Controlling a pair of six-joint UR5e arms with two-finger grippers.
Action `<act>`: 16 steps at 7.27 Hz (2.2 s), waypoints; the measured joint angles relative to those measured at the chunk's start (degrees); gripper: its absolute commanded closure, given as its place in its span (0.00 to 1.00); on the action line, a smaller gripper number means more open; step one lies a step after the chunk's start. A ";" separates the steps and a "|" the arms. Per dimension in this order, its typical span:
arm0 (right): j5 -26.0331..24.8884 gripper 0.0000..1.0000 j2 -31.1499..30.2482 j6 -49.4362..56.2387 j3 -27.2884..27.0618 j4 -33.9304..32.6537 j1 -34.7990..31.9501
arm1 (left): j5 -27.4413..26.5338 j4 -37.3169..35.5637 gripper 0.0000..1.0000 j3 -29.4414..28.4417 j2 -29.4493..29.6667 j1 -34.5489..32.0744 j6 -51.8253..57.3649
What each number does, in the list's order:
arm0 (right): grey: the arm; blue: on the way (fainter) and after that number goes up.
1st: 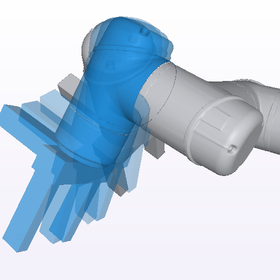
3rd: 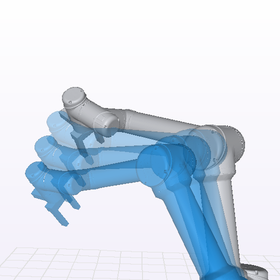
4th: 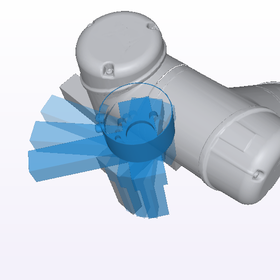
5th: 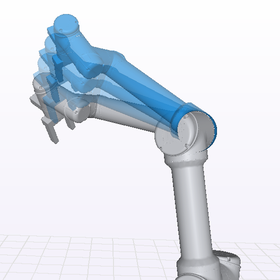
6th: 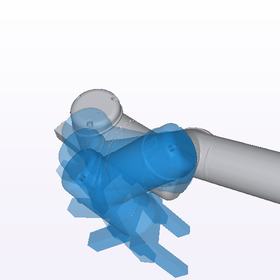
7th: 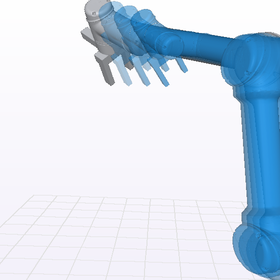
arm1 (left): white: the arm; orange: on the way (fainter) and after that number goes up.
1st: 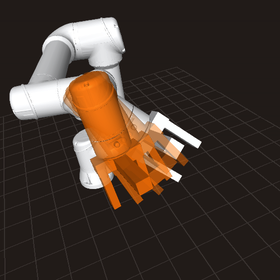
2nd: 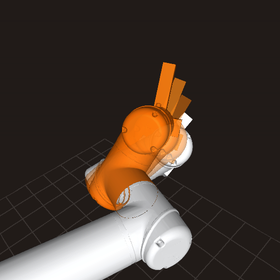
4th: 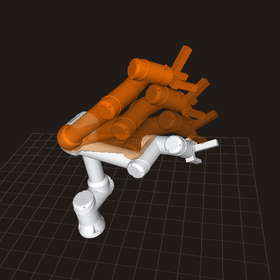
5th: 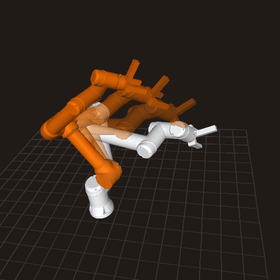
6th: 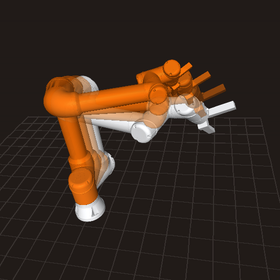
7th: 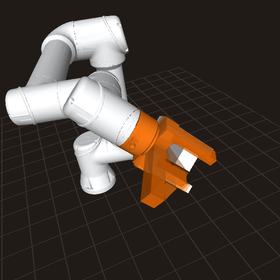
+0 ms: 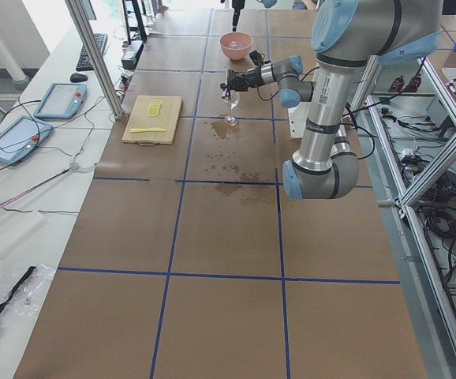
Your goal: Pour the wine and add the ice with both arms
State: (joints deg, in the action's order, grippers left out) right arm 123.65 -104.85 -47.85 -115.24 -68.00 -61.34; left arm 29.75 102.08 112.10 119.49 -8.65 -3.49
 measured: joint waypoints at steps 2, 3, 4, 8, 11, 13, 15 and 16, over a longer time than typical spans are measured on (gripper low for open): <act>0.05 0.00 0.01 -0.11 0.01 0.05 0.17 | -1.05 -2.57 1.00 0.22 0.28 -0.04 4.17; 0.05 0.00 0.07 -0.13 0.01 0.06 0.25 | -1.74 -4.44 1.00 0.30 0.44 -0.05 5.82; 0.08 0.00 0.12 -0.14 0.01 0.06 0.33 | -2.42 -6.66 1.00 0.36 0.67 -0.04 6.92; 0.10 0.00 0.17 -0.49 -0.06 0.06 0.43 | -3.85 -11.30 1.00 0.40 1.62 0.03 10.97; 0.12 0.00 0.17 -1.33 -0.03 1.41 0.43 | -3.89 -11.88 1.00 0.40 1.70 0.04 11.30; 0.18 0.00 0.19 -1.83 0.06 2.21 0.47 | -3.84 -11.84 1.00 0.47 1.71 0.02 11.23; 0.17 0.00 0.27 -1.89 0.38 2.33 0.60 | -3.80 -11.52 1.00 1.24 1.57 -0.22 10.91; 0.06 0.00 0.29 -1.81 0.89 2.39 0.71 | -3.75 -11.24 1.00 2.25 1.24 -0.42 10.68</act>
State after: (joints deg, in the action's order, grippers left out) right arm 123.71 -104.56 -49.66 -114.35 -65.62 -60.63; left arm 26.01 90.84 114.35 120.73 -9.07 7.19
